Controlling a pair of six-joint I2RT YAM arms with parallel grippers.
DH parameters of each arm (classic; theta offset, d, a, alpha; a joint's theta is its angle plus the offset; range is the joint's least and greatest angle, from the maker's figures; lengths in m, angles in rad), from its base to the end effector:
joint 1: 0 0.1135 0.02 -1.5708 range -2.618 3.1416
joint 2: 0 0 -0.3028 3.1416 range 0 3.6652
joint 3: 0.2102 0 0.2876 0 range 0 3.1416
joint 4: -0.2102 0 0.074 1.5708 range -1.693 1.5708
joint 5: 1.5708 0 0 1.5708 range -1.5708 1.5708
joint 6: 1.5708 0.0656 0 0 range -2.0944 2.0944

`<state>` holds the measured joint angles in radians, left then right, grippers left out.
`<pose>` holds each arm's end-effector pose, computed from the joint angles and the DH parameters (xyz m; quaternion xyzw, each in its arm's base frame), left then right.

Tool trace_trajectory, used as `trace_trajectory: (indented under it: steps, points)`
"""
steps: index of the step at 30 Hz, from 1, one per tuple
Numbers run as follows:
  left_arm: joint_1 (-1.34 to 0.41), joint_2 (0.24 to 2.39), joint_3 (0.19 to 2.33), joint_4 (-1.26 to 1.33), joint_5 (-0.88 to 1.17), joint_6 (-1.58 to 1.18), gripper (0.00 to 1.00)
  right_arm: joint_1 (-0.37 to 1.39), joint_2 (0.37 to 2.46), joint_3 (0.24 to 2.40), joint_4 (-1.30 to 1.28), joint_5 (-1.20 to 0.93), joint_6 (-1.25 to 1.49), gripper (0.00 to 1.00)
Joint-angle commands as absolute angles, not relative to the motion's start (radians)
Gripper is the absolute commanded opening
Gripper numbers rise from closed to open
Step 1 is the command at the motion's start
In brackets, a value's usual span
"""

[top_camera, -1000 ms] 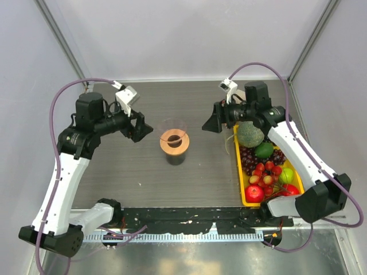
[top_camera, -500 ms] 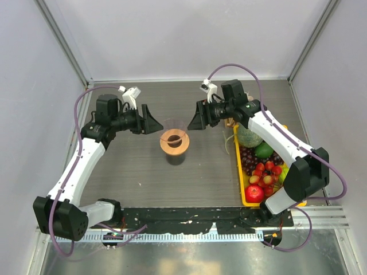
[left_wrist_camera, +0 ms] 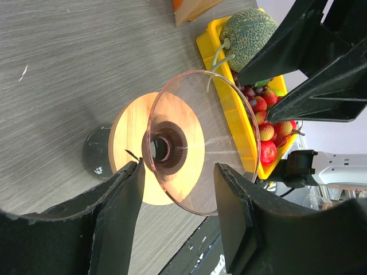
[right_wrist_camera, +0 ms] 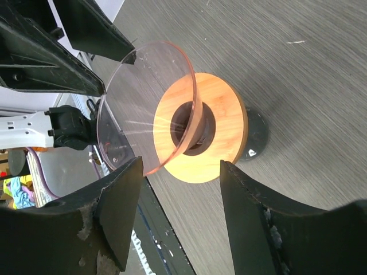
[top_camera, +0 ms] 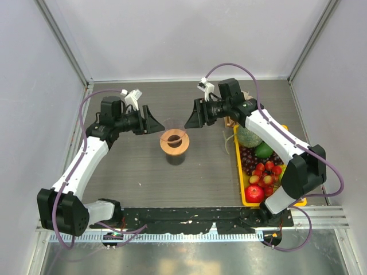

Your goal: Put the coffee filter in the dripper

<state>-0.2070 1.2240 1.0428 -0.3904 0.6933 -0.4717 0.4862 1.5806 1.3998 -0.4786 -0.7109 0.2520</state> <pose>0.2940 -0.1046 0.3393 0.0524 0.8398 -0.4312 0.3256 0.3409 0.2286 0.3489 -0.2505 0.8182 0.4403 0.2721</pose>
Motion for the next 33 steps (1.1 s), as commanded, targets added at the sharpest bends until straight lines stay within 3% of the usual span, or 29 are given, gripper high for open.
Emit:
trace_trajectory:
  steps: [1, 7, 11, 27, 33]
  points:
    - [-0.202, 1.226, 1.048, -0.337, 0.706, -0.488, 0.56, 0.499, 1.608, 1.466, -0.442, -0.732, 0.272, 0.62]
    - [-0.202, 1.23, 1.04, -0.33, 0.719, -0.502, 0.49, 0.514, 1.632, 1.468, -0.443, -0.729, 0.272, 0.59]
    - [-0.201, 1.236, 1.037, -0.328, 0.729, -0.502, 0.42, 0.515, 1.632, 1.46, -0.445, -0.721, 0.27, 0.51]
    - [-0.239, 1.246, 1.003, -0.319, 0.703, -0.466, 0.33, 0.523, 1.626, 1.422, -0.457, -0.709, 0.244, 0.43]
    - [-0.247, 1.25, 1.005, -0.331, 0.693, -0.451, 0.26, 0.538, 1.628, 1.41, -0.459, -0.698, 0.232, 0.34]
